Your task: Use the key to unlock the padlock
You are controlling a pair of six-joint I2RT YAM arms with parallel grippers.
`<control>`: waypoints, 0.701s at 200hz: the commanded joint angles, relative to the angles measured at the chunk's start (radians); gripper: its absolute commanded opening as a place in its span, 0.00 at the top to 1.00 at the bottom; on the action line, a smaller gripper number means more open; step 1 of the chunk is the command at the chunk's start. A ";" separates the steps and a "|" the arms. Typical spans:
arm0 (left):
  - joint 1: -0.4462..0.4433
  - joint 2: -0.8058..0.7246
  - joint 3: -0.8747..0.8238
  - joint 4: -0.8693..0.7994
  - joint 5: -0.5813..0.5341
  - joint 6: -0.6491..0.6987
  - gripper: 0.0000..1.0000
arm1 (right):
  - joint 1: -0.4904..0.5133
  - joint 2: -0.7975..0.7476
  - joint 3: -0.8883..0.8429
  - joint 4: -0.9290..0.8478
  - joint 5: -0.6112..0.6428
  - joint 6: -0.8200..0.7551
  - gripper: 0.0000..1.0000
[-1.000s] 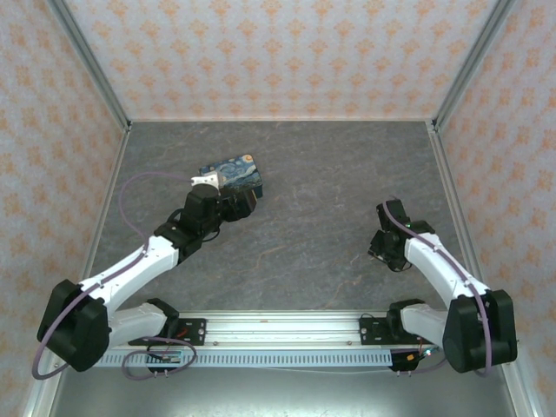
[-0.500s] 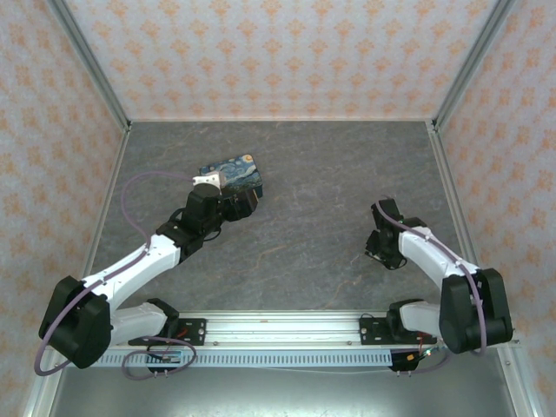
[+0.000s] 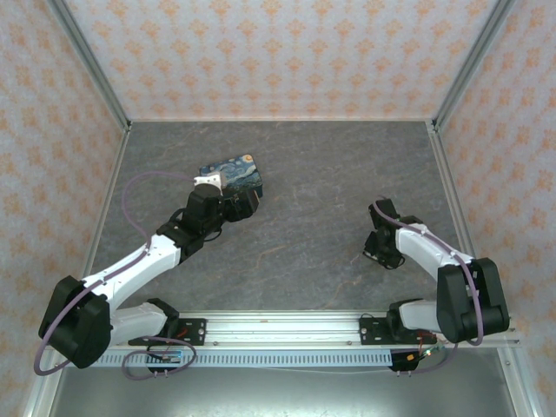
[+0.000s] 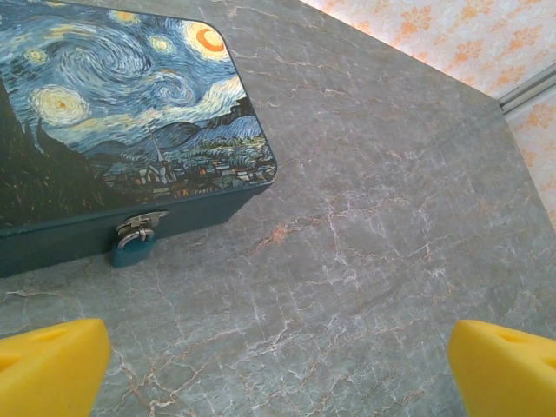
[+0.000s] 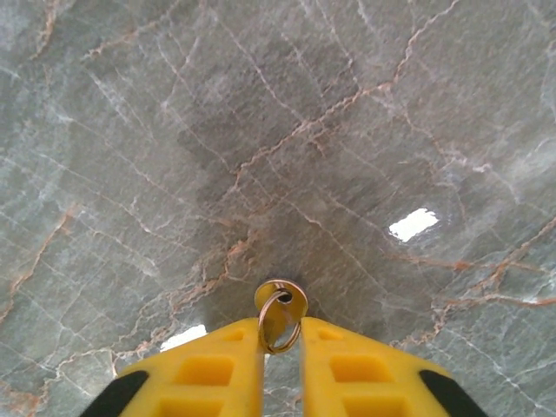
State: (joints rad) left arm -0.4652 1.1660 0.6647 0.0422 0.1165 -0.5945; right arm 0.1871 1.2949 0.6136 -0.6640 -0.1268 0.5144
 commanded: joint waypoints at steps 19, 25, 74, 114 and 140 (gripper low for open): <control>-0.008 0.005 0.023 0.014 0.000 0.001 0.00 | 0.005 0.003 0.001 -0.005 0.018 0.002 0.93; -0.009 0.006 0.024 0.013 0.001 0.002 0.00 | 0.006 0.001 0.002 -0.006 0.019 0.001 0.95; -0.010 -0.004 0.030 0.005 0.007 -0.001 0.00 | 0.006 -0.057 0.006 -0.013 0.004 0.005 1.00; -0.013 -0.018 0.046 0.008 0.071 -0.018 0.00 | 0.006 -0.155 0.007 0.058 -0.134 0.015 1.00; -0.018 -0.025 0.052 0.044 0.163 -0.079 0.02 | 0.006 -0.247 -0.026 0.233 -0.308 0.086 1.00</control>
State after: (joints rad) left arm -0.4706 1.1652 0.6823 0.0425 0.1825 -0.6140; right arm 0.1875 1.1271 0.6128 -0.6003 -0.2657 0.5327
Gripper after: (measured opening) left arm 0.994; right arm 0.056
